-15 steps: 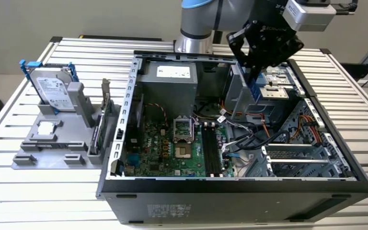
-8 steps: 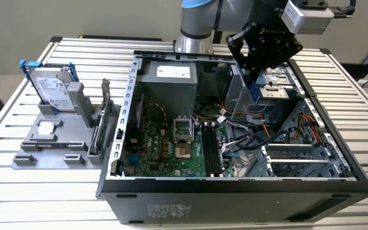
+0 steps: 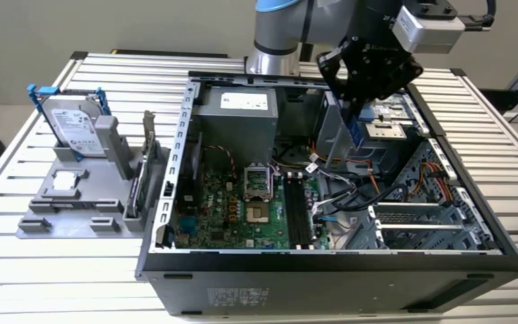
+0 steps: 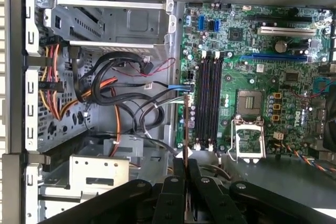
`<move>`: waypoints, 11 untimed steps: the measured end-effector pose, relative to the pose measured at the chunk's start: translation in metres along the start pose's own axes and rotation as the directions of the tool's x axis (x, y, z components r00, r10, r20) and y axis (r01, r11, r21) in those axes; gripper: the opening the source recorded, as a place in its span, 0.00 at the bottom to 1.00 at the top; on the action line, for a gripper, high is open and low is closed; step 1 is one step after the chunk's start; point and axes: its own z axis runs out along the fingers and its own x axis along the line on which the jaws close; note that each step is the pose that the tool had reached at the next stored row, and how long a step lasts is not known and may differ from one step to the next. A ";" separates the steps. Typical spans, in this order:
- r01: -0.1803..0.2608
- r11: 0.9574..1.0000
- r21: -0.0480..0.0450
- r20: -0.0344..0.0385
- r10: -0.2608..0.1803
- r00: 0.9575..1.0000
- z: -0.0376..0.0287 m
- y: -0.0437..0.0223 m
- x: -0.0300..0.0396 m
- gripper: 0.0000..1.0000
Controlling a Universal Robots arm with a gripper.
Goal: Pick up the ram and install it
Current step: 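Insert the ram into the slot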
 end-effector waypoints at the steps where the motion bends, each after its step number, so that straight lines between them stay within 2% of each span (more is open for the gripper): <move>1: -0.002 1.000 -0.001 0.000 0.002 1.000 0.0008 0.0000 -0.0005 0.00; 11: -0.012 1.000 -0.007 0.000 0.012 1.000 0.0071 0.0000 -0.0023 0.00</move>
